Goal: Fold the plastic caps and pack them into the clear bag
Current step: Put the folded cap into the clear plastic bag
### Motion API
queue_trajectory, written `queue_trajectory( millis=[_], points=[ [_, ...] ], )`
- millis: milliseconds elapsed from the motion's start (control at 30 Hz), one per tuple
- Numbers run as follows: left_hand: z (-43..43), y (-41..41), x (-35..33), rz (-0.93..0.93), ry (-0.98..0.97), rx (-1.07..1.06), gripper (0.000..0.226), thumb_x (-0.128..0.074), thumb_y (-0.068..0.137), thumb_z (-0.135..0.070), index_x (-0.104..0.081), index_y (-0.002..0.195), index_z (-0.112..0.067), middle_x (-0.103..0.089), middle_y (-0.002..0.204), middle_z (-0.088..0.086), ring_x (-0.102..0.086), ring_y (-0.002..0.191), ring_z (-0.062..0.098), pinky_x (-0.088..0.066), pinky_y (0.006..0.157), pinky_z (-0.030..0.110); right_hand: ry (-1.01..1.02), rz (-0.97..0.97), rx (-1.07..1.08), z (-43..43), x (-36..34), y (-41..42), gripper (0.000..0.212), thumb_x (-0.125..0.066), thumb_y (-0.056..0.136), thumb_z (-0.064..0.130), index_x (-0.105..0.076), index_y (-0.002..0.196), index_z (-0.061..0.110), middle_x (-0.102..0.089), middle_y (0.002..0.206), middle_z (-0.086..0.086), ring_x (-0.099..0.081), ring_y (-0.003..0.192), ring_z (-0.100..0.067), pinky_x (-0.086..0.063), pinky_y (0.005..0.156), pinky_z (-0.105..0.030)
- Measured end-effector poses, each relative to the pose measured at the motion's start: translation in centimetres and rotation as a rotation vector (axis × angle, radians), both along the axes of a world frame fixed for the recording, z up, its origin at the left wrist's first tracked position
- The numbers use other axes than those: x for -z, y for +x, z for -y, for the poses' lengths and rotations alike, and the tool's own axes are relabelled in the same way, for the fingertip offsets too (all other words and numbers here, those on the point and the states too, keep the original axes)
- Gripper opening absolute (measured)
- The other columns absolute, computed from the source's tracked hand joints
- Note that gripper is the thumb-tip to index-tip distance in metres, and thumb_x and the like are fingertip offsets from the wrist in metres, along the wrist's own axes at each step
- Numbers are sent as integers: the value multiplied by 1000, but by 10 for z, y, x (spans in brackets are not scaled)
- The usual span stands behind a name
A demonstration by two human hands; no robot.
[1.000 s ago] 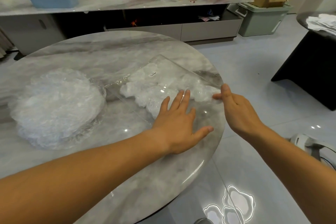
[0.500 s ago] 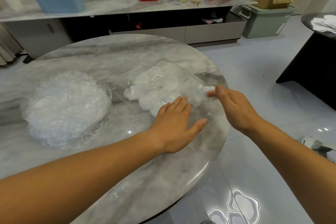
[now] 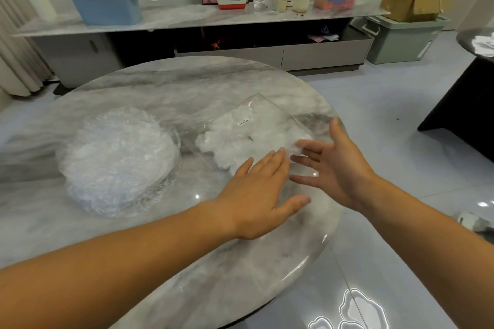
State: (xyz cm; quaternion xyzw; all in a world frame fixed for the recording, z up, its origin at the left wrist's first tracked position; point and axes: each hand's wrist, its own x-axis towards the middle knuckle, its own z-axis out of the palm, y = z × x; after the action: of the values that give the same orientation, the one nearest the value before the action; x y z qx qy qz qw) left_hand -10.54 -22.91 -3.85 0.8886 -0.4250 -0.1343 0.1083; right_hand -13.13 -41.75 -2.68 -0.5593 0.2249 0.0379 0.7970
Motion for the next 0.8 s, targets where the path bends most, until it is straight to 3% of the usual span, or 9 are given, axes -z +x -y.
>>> queue_trajectory(
  millis=[133,300,400,500,633,800],
  points=[
    [-7,-1,-1,-8,-9,8,89,-16,93,-74,8,160,-21,19,166,-8,19,151,5,4,125,46,271,83,53,-14,0,8,96,-31,91,81,-44,149,5,-45,153,-11,-44,141,-27,-43,110,-48],
    [-14,-1,-7,-69,-58,42,86,-21,95,-73,5,160,-23,17,166,-10,17,151,3,3,125,47,423,93,124,-26,-1,28,102,-35,87,84,-47,145,1,-49,151,-15,-48,137,-30,-34,118,-49],
    [-19,0,-8,-95,-95,61,84,-24,96,-70,4,160,-25,16,166,-10,14,152,4,1,126,46,472,93,136,-35,1,40,104,-37,85,85,-43,148,2,-40,156,-19,-41,143,-33,-30,119,-50],
    [-26,6,-4,-98,-107,58,83,-25,96,-70,2,161,-25,14,167,-10,13,152,3,1,126,46,518,87,161,-42,4,46,99,-44,85,82,-45,144,2,-37,156,-26,-45,140,-37,-34,117,-49],
    [-31,9,-1,-94,-51,72,85,-21,95,-72,4,161,-24,16,166,-10,17,151,2,5,125,46,510,42,281,-45,6,42,80,-56,89,71,-58,126,0,-45,141,-27,-65,116,-42,-49,106,-48],
    [-32,7,0,-92,-26,92,85,-21,95,-72,6,160,-24,18,166,-10,19,150,3,6,125,46,519,31,368,-41,4,32,71,-63,91,60,-57,128,0,-51,132,-27,-65,110,-50,-52,102,-53]
  ],
)
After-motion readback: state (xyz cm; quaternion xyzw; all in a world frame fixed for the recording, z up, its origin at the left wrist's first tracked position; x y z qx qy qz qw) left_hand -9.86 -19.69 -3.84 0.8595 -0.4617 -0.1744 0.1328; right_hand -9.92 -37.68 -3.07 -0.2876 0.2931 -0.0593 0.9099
